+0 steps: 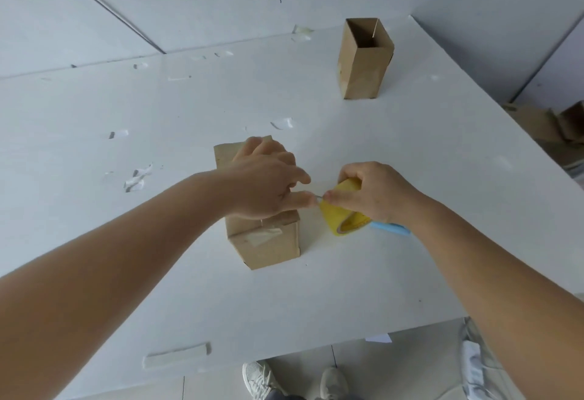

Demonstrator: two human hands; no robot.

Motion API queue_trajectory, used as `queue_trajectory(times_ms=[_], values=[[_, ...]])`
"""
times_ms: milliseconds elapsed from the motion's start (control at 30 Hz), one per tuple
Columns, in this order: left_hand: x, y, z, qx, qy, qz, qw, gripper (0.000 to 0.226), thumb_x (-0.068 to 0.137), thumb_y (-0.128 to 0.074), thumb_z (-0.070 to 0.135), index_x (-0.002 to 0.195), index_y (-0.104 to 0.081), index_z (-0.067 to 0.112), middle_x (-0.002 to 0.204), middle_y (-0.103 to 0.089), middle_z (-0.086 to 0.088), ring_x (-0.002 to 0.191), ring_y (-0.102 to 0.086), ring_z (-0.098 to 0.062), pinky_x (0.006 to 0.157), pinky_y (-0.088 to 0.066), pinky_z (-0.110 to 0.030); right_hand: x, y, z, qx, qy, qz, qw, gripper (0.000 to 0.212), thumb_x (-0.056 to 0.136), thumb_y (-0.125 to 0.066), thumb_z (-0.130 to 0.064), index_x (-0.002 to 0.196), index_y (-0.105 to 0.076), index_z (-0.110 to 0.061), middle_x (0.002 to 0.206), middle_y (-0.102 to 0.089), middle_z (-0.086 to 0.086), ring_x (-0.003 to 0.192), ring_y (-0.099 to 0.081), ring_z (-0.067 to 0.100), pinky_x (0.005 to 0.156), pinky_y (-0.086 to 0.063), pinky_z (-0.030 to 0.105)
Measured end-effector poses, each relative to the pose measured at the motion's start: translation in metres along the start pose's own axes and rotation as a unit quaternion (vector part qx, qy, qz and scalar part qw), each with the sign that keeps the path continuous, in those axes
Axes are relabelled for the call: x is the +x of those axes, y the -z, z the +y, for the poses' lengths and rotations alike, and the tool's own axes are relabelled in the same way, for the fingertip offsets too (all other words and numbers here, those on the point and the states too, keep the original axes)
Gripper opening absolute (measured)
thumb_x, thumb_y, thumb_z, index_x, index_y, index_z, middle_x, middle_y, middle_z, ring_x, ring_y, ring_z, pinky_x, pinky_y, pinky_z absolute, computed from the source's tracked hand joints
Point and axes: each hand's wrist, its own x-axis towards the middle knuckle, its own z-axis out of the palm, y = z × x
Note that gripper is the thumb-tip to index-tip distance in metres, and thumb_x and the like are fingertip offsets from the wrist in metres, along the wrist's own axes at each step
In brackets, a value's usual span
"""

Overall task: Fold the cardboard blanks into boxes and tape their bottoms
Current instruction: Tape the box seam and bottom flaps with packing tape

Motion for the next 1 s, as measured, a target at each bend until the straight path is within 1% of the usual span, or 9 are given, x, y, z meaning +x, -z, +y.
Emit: queue_trajectory(times_ms=[100, 233, 367, 500, 633, 700, 800, 867, 1000], values=[[0.033, 0.017, 0.019, 0.001, -0.024, -0.056, 0.998, 0.044, 0.09, -0.048, 0.053, 0.13, -0.047, 0.035, 0.107, -0.06, 0.014, 0.111, -0.046, -0.012, 0.1, -0.028, -0.031, -0.004, 0.005, -0.001, -0.005, 0.029, 0.01, 1.0, 0.026, 0.081, -0.063, -0.051, 0.08, -0.06, -0.026, 0.079, -0.059, -0.006, 0.076, -0.055, 0.013, 0.061, -0.041, 0.027], [0.058, 0.018, 0.03, -0.112, -0.011, -0.147, 0.983, 0.011, 0.079, -0.064, 0.034, 0.081, -0.06, 0.025, 0.073, -0.067, 0.008, 0.067, -0.062, -0.008, 0.062, -0.044, -0.024, -0.004, 0.01, -0.001, -0.03, 0.078, 0.048, 0.995, 0.028, 0.088, -0.055, -0.047, 0.075, -0.058, -0.023, 0.073, -0.056, -0.007, 0.073, -0.054, 0.013, 0.06, -0.039, 0.026], [0.058, 0.019, 0.026, -0.215, 0.013, -0.137, 0.967, 0.006, 0.072, -0.069, 0.028, 0.072, -0.065, 0.033, 0.069, -0.072, 0.009, 0.064, -0.064, 0.001, 0.069, -0.047, -0.025, -0.006, 0.011, 0.004, -0.024, 0.088, 0.074, 0.993, 0.025, 0.086, -0.057, -0.049, 0.083, -0.056, -0.024, 0.081, -0.057, -0.008, 0.079, -0.052, 0.011, 0.064, -0.037, 0.024], [0.052, 0.019, 0.021, -0.237, 0.022, -0.108, 0.965, 0.008, 0.074, -0.07, 0.028, 0.079, -0.073, 0.034, 0.069, -0.071, 0.006, 0.062, -0.058, 0.001, 0.07, -0.043, -0.024, -0.012, 0.01, 0.013, 0.122, 0.057, 0.105, 0.985, 0.055, 0.081, -0.045, -0.058, 0.126, -0.048, -0.026, 0.113, -0.053, -0.011, 0.106, -0.049, 0.004, 0.086, -0.037, 0.018], [0.051, 0.013, 0.015, -0.256, 0.056, -0.079, 0.962, 0.011, 0.073, -0.072, 0.029, 0.081, -0.074, 0.036, 0.069, -0.072, 0.003, 0.063, -0.057, -0.004, 0.069, -0.044, -0.026, -0.013, -0.007, 0.044, 0.282, -0.059, 0.177, 0.941, 0.042, 0.1, -0.032, -0.036, 0.135, -0.045, -0.016, 0.125, -0.053, -0.005, 0.12, -0.046, 0.009, 0.101, -0.03, 0.022], [0.049, 0.012, 0.014, -0.276, 0.071, -0.058, 0.957, 0.012, 0.074, -0.073, 0.029, 0.082, -0.074, 0.037, 0.069, -0.071, 0.003, 0.064, -0.057, -0.004, 0.07, -0.044, -0.025, -0.012, -0.025, 0.064, 0.163, -0.103, 0.143, 0.971, 0.031, 0.101, -0.031, -0.02, 0.123, -0.052, -0.01, 0.114, -0.054, 0.002, 0.112, -0.048, 0.017, 0.094, -0.032, 0.025], [0.046, 0.012, 0.014, -0.297, 0.078, -0.036, 0.951, 0.012, 0.076, -0.073, 0.028, 0.084, -0.073, 0.037, 0.071, -0.072, 0.004, 0.065, -0.058, -0.001, 0.07, -0.043, -0.023, -0.015, -0.054, 0.084, -0.04, -0.067, 0.015, 0.997, 0.041, 0.097, -0.038, -0.014, 0.137, -0.045, -0.013, 0.139, -0.047, 0.006, 0.126, -0.041, 0.027, 0.104, -0.031, 0.031], [0.045, 0.01, 0.015, -0.304, 0.079, -0.028, 0.949, 0.013, 0.076, -0.073, 0.027, 0.084, -0.073, 0.037, 0.073, -0.072, 0.003, 0.067, -0.059, -0.002, 0.072, -0.044, -0.024, -0.016, -0.065, 0.088, -0.108, -0.036, 0.022, 0.993, 0.045, 0.094, -0.045, -0.018, 0.14, -0.044, -0.023, 0.141, -0.044, 0.0, 0.126, -0.04, 0.026, 0.103, -0.035, 0.033], [0.042, 0.009, 0.016, -0.312, 0.088, -0.017, 0.946, 0.013, 0.076, -0.073, 0.027, 0.085, -0.074, 0.036, 0.075, -0.073, 0.002, 0.069, -0.06, -0.003, 0.08, -0.048, -0.028, -0.018, -0.068, 0.083, -0.188, -0.016, 0.057, 0.98, 0.036, 0.096, -0.042, -0.017, 0.129, -0.054, -0.025, 0.115, -0.049, 0.004, 0.106, -0.045, 0.024, 0.081, -0.044, 0.031]])
